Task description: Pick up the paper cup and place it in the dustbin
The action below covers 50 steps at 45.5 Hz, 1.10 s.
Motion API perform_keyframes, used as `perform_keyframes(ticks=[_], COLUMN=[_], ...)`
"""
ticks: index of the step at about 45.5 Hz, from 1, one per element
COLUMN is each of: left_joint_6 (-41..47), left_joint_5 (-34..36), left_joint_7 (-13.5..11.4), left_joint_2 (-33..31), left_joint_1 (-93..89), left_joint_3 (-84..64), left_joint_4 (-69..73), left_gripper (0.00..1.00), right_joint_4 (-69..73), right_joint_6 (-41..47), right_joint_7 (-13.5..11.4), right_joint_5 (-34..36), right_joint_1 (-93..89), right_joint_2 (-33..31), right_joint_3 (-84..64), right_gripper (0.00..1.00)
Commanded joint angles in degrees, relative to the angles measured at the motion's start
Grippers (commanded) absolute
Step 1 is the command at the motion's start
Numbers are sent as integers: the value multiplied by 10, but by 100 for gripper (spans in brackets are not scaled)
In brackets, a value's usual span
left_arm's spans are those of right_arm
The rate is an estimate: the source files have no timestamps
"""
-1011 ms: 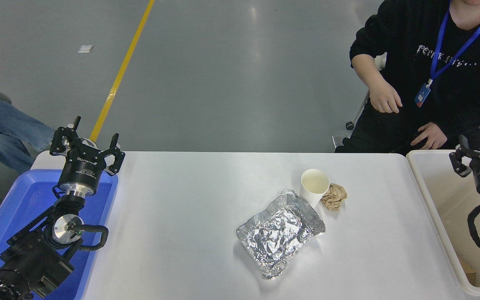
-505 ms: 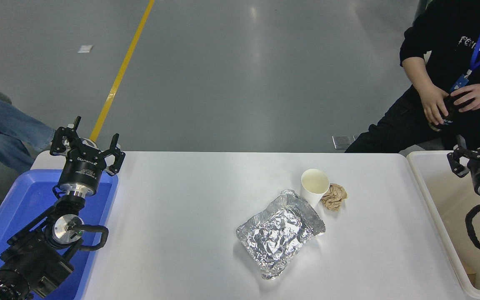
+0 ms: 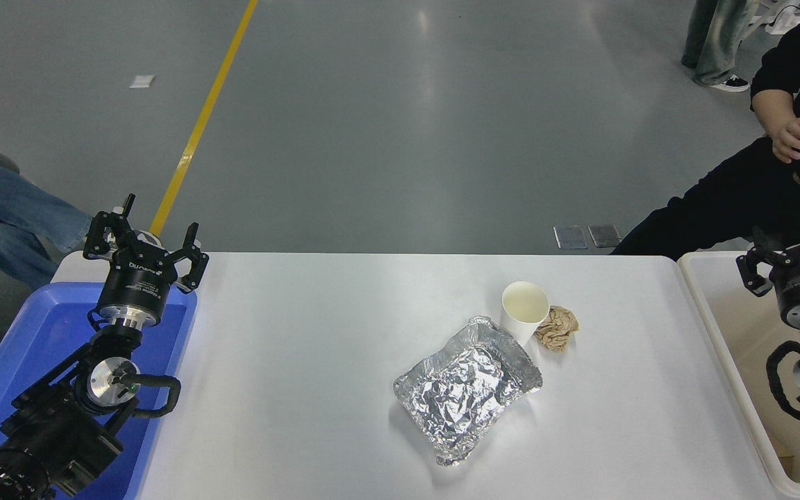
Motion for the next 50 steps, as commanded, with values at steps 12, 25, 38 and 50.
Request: perform_keyframes(ticks=[12,25,38,50], left_joint_6=[0,0,0,-1], left_joint_5=[0,0,0,0], left_joint_7=[0,0,0,0], left_joint_2=[0,0,0,0], left_joint_1=[0,0,0,0], left_joint_3=[0,0,0,0], left_joint_4=[0,0,0,0], left_gripper=[98,98,98,98], right_joint_4=[4,0,-3,-4], right_joint_6=[1,-3,-16,-35], right_joint_7=[0,-1,-3,-4], right_joint_5=[-4,-6,-6,-1], right_joint_1=[5,37,110,198], right_joint_2=[6,8,-13,-40], right_joint_3=[-6,-43,-108,-228], right_gripper=[100,100,100,100])
